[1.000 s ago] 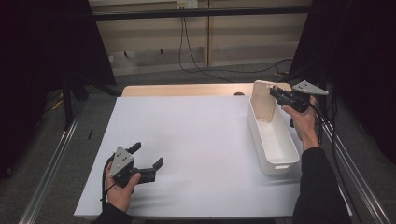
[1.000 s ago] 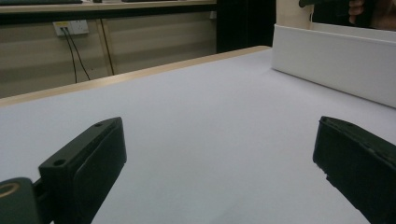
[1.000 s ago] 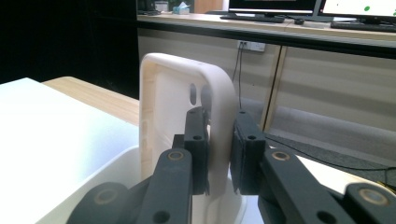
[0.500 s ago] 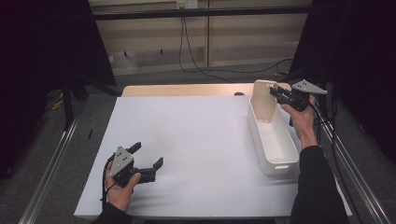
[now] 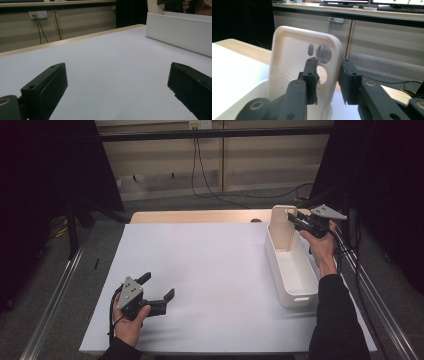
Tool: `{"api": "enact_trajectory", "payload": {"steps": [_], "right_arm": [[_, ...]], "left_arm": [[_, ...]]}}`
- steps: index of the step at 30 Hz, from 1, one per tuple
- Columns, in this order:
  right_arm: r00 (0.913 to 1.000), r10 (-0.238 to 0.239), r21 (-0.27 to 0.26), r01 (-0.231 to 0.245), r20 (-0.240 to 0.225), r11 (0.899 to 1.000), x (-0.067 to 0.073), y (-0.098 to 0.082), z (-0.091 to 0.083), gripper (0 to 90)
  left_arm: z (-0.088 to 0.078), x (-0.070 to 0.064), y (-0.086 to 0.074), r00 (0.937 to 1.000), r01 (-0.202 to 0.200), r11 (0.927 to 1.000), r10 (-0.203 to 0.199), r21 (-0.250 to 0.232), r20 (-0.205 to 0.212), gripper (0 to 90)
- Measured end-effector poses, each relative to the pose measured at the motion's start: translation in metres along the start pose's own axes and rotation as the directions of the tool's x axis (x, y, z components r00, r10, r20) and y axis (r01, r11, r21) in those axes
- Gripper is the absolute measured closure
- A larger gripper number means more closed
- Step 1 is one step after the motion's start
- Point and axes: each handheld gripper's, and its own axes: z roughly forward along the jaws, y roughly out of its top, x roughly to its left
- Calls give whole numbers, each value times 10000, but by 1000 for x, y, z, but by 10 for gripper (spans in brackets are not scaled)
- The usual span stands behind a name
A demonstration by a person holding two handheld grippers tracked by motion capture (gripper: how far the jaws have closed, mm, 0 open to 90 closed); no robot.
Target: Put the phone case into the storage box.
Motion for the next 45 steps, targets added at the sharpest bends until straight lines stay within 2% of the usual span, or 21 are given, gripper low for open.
{"api": "enact_trajectory", "payload": {"steps": [10, 15, 21, 30, 39, 40, 43, 45], "right_arm": [[9996, -50, 217, 44, 277, 9998, -1, 2, 6, 661], [9996, -19, 372, 9, 265, 9993, -1, -1, 9, 652], [9998, 11, 356, -18, 182, 9994, -2, -2, 9, 696], [9997, 203, 394, -208, 152, 9990, -2, -3, 9, 677], [9984, 544, 404, -538, -131, 9977, -3, -3, 9, 789], [9977, 659, 353, -654, -131, 9972, -3, -3, 8, 842], [9969, 756, 82, -754, -234, 9971, -4, -1, 6, 864], [9968, 760, 115, -758, -231, 9971, -2, 0, 7, 869]], "left_arm": [[1, 1, 0, 10000, -39, 10000, 40, 30, -20, 26], [1, 1, 0, 10000, -13, 10000, 13, 30, -27, 26], [1, 0, 0, 10000, -12, 10000, 12, 62, -10, 26], [1, 1, -1, 10000, 15, 10000, -15, 48, -9, 26], [2, 0, -1, 10000, 29, 10000, -29, 52, -14, 26], [2, 0, -1, 10000, 30, 10000, -30, 53, -1, 26], [2, 0, -1, 10000, 24, 10000, -24, 62, -15, 26], [2, 1, -1, 10000, 12, 10000, -12, 56, -34, 26]]}}
